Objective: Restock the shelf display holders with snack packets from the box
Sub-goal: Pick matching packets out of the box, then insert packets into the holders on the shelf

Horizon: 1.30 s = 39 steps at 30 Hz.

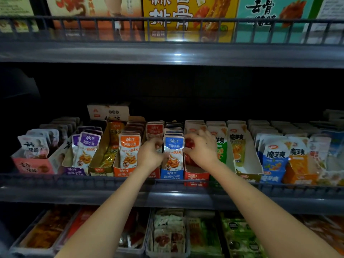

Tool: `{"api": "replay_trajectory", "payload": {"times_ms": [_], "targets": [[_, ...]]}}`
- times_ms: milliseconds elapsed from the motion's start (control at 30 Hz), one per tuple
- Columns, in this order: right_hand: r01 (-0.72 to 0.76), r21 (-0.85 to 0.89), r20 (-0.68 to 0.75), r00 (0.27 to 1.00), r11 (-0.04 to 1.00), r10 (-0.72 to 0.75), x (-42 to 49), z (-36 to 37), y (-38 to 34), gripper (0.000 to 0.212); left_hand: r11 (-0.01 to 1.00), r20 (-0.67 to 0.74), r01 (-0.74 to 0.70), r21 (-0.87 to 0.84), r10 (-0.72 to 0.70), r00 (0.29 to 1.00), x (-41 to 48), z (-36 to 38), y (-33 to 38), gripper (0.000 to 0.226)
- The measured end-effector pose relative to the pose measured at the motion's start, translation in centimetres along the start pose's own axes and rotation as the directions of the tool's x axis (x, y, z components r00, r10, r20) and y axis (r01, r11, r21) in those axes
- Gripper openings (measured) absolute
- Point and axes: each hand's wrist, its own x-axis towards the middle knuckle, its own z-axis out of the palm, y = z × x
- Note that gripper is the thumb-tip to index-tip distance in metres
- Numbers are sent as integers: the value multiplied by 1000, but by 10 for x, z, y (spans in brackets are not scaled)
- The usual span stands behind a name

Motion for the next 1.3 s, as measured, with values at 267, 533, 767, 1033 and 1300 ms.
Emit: {"api": "replay_trajectory", "payload": {"times_ms": [267, 533, 767, 1033, 1300], "targets": [[-20, 237, -82, 996, 971, 40, -118, -29, 42, 28, 974, -7, -45, -224, 45, 999, -78, -13, 7, 12], [-121, 222, 188, 979, 968, 79, -293, -9, 94, 21, 966, 260, -27, -255, 95, 961, -214, 38, -10, 9], [-419, 103, 590, 756, 902, 284, -405, 52, 138, 19, 997, 490, -30, -70, 61, 869, -310, 117, -65, 11], [-655, 45, 761, 512, 755, 398, -479, 139, 153, 30, 972, 431, -73, 225, -32, 902, -372, 165, -137, 23], [-830, 95, 723, 437, 550, 535, -462, 231, 148, 49, 932, 462, -179, 316, 14, 887, -361, 213, -179, 53]]}}
